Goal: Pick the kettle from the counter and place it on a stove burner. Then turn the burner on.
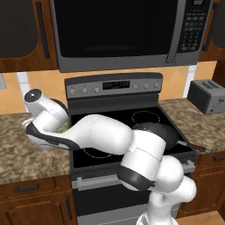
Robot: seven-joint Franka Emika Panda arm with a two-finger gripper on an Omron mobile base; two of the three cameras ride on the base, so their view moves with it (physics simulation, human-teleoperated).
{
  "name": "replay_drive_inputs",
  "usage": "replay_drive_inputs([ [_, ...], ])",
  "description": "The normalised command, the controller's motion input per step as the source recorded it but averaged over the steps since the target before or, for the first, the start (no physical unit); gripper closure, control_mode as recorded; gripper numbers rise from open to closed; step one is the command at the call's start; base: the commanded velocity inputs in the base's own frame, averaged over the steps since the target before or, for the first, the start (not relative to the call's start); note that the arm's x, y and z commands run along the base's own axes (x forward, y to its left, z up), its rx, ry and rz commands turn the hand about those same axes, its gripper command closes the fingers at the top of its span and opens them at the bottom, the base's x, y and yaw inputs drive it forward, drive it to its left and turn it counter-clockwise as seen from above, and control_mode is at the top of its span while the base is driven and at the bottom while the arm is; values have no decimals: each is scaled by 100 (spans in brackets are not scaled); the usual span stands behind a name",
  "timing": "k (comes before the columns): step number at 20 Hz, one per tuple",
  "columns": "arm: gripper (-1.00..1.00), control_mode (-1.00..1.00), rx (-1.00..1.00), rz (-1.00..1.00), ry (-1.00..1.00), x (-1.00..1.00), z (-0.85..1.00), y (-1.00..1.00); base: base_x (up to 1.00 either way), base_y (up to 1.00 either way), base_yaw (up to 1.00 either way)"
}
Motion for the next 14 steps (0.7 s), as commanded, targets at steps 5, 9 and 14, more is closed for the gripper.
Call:
replay_drive_inputs([
  [5,-100,-100,-9,0,0,44,-21,32,0,0,0],
  [9,-100,-100,-1,0,1,34,-11,0,0,0,0],
  [14,-100,-100,0,0,3,21,-19,3,0,0,0],
])
